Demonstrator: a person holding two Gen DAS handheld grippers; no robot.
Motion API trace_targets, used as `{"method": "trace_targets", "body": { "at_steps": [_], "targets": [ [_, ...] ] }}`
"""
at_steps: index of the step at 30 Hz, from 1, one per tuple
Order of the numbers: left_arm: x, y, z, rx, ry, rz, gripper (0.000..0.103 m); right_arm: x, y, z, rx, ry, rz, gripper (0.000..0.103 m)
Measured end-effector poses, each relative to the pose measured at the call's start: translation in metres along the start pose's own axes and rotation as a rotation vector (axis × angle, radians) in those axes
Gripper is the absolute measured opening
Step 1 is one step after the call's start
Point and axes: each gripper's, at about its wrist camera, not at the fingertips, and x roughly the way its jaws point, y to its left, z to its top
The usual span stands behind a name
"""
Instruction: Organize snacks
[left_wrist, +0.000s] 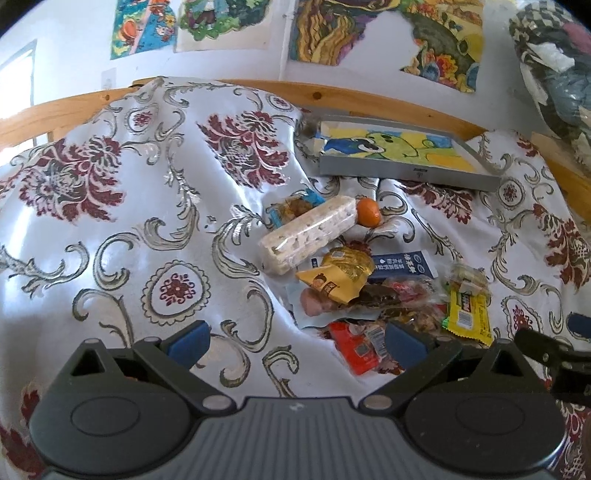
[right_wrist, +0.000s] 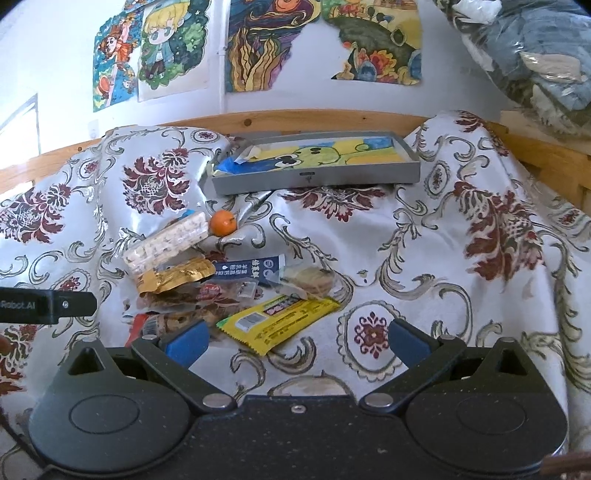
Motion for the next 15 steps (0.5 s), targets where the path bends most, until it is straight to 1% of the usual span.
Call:
{"method": "trace_targets", "body": {
  "at_steps": [7,10,15],
  "targets": [
    [0.016,-0.015,0.008,0.097,0.002,-0.055,0.102,0.026,-0.015,0.003,-0.016,0.011,0.048,0.102],
    [0.026,-0.017,0.008,0.122,0.018,-0.098,0.102,0.032,-0.020,0.002,-0.017,0.026,0.067,0.102],
    [0.044,-0.021,0.006,0.162,0.047,-0.201,0.102,0.039,-0.029,0.001,-0.003,0.060,0.088,0.102]
  ]
}}
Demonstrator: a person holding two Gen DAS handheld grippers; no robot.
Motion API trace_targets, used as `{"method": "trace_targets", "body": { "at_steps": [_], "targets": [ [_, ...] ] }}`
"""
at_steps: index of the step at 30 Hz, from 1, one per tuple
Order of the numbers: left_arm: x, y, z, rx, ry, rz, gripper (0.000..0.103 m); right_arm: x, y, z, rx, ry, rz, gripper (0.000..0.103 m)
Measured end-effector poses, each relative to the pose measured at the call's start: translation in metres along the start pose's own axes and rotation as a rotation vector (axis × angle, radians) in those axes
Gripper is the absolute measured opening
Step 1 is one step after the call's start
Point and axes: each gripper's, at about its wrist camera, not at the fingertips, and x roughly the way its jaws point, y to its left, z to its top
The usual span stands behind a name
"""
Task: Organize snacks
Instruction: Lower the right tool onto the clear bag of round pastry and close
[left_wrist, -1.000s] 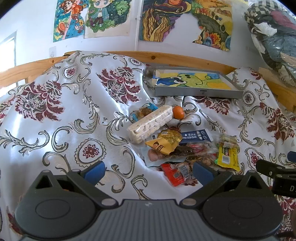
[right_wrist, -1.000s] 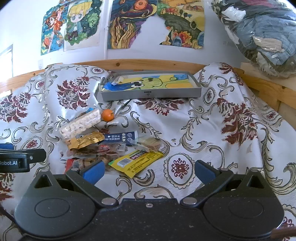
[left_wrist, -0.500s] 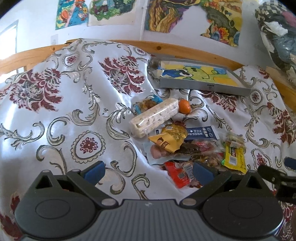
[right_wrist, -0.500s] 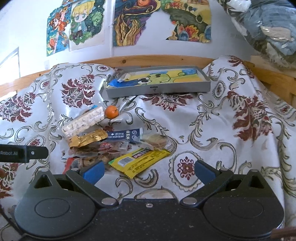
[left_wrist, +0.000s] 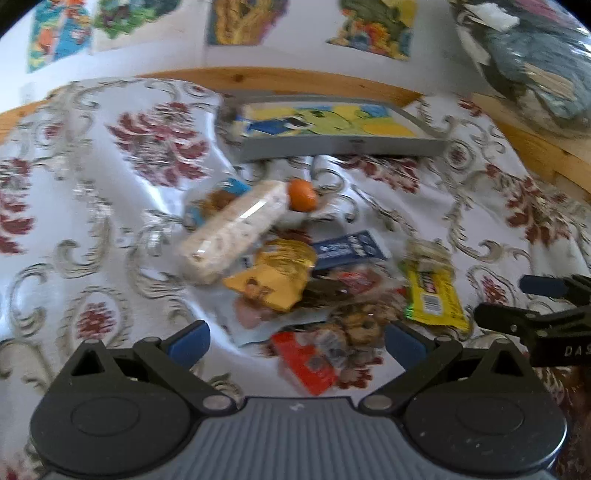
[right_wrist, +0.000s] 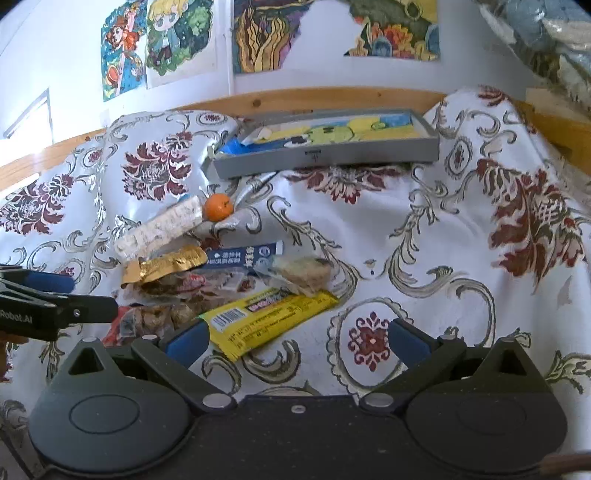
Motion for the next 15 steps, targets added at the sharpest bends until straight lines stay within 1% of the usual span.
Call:
{"method": "trace_targets", "body": {
  "at_steps": [4,8,11,15],
  "targets": [
    [0.014,0.000,0.003,0.041,0.010,-0.078,0.102,0.003,-0.007,0.001,0.020,0.027,-0.004,0.102],
    [0.023,0.003,0.006,0.047,0.028,-0.152,0.102,0.008,-0.011,0.005,0.028,0.049,0.005,0.102],
    [0.030,0.005,0.006,0.065,0.058,-0.217,0.102,0.015,-0.012,0.010,0.023,0.060,0.032,0.102],
    [0.035,0.005,0.006,0.069,0.068,-0.282,0.102,0.030,-0.014,0.023,0.006,0.058,0.055,0.102]
  ]
}}
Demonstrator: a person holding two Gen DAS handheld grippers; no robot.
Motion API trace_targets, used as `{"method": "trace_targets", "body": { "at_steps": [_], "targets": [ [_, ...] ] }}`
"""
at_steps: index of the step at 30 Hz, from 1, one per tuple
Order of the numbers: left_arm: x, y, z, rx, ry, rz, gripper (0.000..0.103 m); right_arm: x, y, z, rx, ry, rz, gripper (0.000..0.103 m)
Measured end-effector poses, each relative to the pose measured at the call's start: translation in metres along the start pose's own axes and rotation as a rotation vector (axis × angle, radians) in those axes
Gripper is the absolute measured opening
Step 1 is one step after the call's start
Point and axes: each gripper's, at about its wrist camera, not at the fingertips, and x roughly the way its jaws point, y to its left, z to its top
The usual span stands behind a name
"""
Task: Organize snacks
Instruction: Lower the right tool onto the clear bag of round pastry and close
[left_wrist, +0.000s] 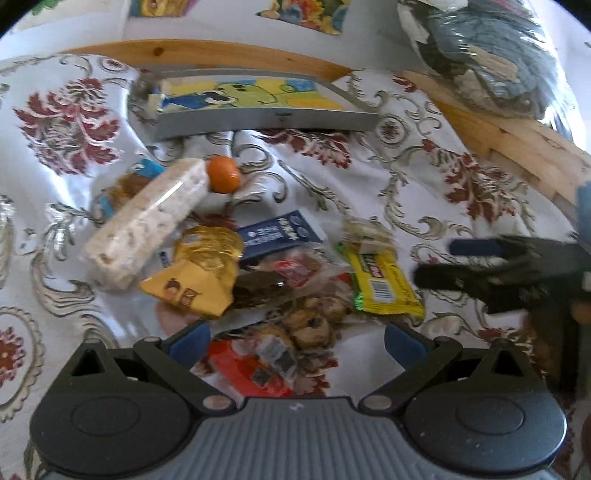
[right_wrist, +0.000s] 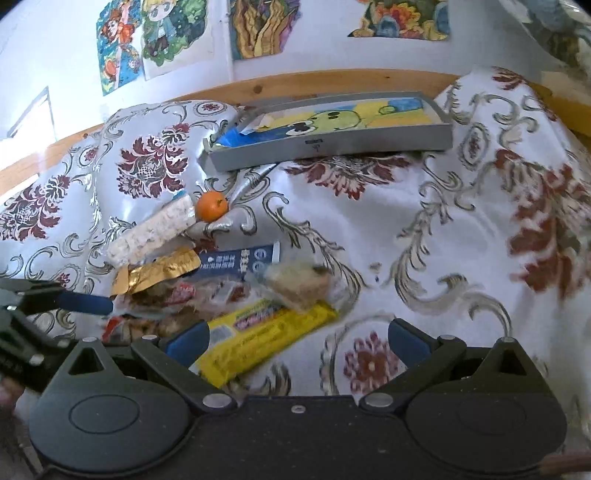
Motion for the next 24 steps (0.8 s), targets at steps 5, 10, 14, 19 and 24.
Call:
{"method": "trace_targets", "body": {
  "at_steps": [5,10,14,19,24],
  "targets": [
    [0.008,0.005,0.002,-0.013,0.026,-0.060,0.102,0.027,0.000,0.020,-0.093,-0.011,-0.008,0.102],
    [0.012,0.011,0.004,-0.045,0.019,-0.092,0.102,0.059,-0.008,0.034,-0.106,0.032,0.063,0.102],
    [0.014,0.008,0.005,-0.030,0.022,-0.091,0.102,0.075,-0.010,0.037,-0.096,0.063,0.094,0.093],
    [0.013,0.002,0.009,-0.021,0.050,-0.122,0.102,0.077,-0.007,0.034,-0.085,0.061,0.111,0.083],
    [0.010,0.001,0.010,-0.051,0.070,-0.112,0.102,0.071,-0.001,0.029,-0.106,0.045,0.113,0.080]
  ]
}}
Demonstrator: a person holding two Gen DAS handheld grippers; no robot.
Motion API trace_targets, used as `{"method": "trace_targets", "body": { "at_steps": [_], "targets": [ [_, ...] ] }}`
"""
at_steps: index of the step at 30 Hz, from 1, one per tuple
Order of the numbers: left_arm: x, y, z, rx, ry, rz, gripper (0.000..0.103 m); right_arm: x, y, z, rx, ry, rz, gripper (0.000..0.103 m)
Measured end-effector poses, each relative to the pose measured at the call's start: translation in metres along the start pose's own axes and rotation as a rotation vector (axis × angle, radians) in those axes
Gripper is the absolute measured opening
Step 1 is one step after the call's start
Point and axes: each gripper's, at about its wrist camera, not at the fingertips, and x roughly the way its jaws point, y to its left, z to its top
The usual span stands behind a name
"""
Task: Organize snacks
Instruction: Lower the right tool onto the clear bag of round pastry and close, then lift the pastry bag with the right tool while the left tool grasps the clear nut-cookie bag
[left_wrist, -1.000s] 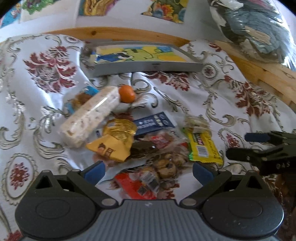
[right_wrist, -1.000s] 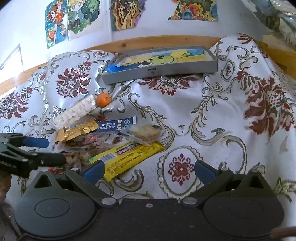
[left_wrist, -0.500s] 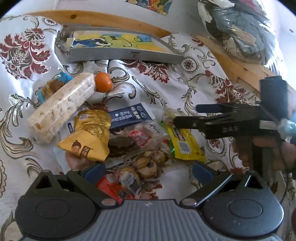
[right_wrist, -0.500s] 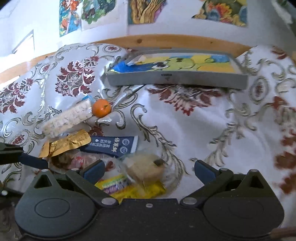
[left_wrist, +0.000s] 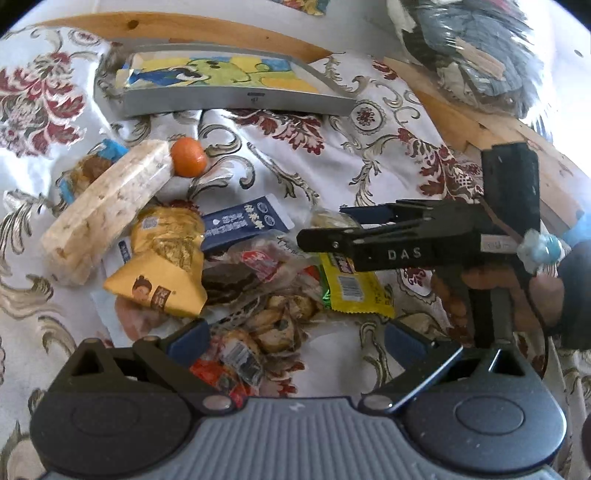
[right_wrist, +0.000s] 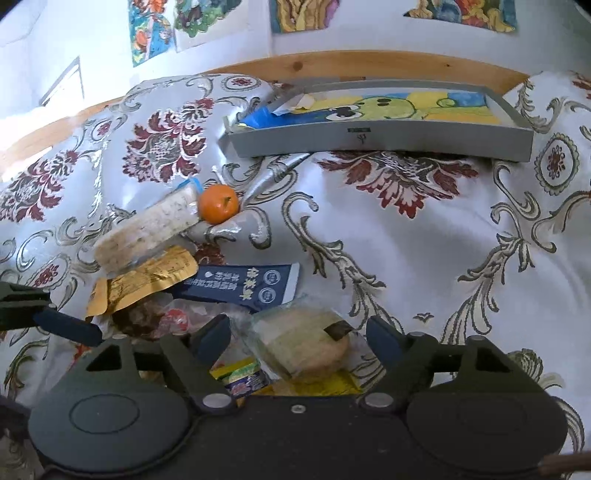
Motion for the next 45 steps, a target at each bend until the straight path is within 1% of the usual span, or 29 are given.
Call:
{"method": "trace_targets", "body": {
  "at_steps": [2,4,8,10,14,16,19,20,22,23,24,27,29,31,33,38,41,43,45],
  "targets": [
    [-0.001,0.000,0.000,-0.005,0.005,0.002,0.102,-0.001,0.003,-0.001,-0.008,-0.001,0.001,0.078],
    [-0.001,-0.002,-0.001,0.012,0.015,0.005,0.102,-0.004,0.004,-0.001,-0.004,-0.002,0.005,0.078],
    [0.002,-0.001,-0.001,0.019,0.030,0.010,0.102,-0.016,0.007,-0.007,0.001,-0.012,0.011,0.077],
    [0.003,0.000,-0.002,0.017,0.030,0.012,0.102,-0.024,0.009,-0.011,-0.001,-0.017,0.008,0.076],
    [0.007,0.002,-0.003,0.028,0.023,0.018,0.102,-0.044,0.010,-0.022,0.033,-0.018,0.012,0.075],
    [0.008,0.003,-0.003,0.033,0.020,0.018,0.102,-0.050,0.012,-0.029,0.040,-0.016,0.005,0.072],
    [0.008,0.005,-0.004,0.043,0.018,0.013,0.100,-0.056,0.014,-0.036,0.053,-0.012,0.002,0.070],
    [0.008,0.005,-0.003,0.047,0.016,0.010,0.097,-0.057,0.014,-0.037,0.057,-0.012,0.002,0.070],
    [0.007,0.006,-0.003,0.059,0.003,0.018,0.083,-0.059,0.015,-0.039,0.058,-0.012,0.004,0.070],
    [0.007,0.007,-0.002,0.061,0.005,0.022,0.074,-0.059,0.016,-0.039,0.057,-0.012,0.005,0.070],
    [0.008,0.007,-0.001,0.060,0.010,0.030,0.073,-0.059,0.016,-0.039,0.057,-0.011,0.005,0.070],
    [0.006,0.005,0.000,0.080,0.018,0.019,0.073,-0.059,0.016,-0.039,0.061,-0.012,0.006,0.069],
    [0.007,-0.001,0.001,0.133,0.031,0.036,0.073,-0.060,0.016,-0.039,0.065,-0.011,0.008,0.069],
    [0.013,-0.006,0.001,0.201,0.051,0.044,0.076,-0.060,0.016,-0.039,0.067,-0.010,0.009,0.069],
    [0.021,-0.007,0.003,0.240,0.082,0.036,0.083,-0.059,0.016,-0.039,0.071,-0.009,0.009,0.069],
    [0.035,0.004,0.009,0.233,0.123,-0.042,0.087,-0.059,0.016,-0.038,0.070,-0.001,0.007,0.069],
    [0.039,0.008,0.010,0.226,0.134,-0.078,0.093,-0.058,0.016,-0.038,0.070,0.002,0.005,0.069],
    [0.039,0.007,0.010,0.230,0.140,-0.083,0.093,-0.058,0.016,-0.038,0.071,0.003,0.006,0.069],
    [0.039,0.006,0.008,0.235,0.147,-0.076,0.090,-0.057,0.016,-0.037,0.073,0.003,0.007,0.069]
  ]
}}
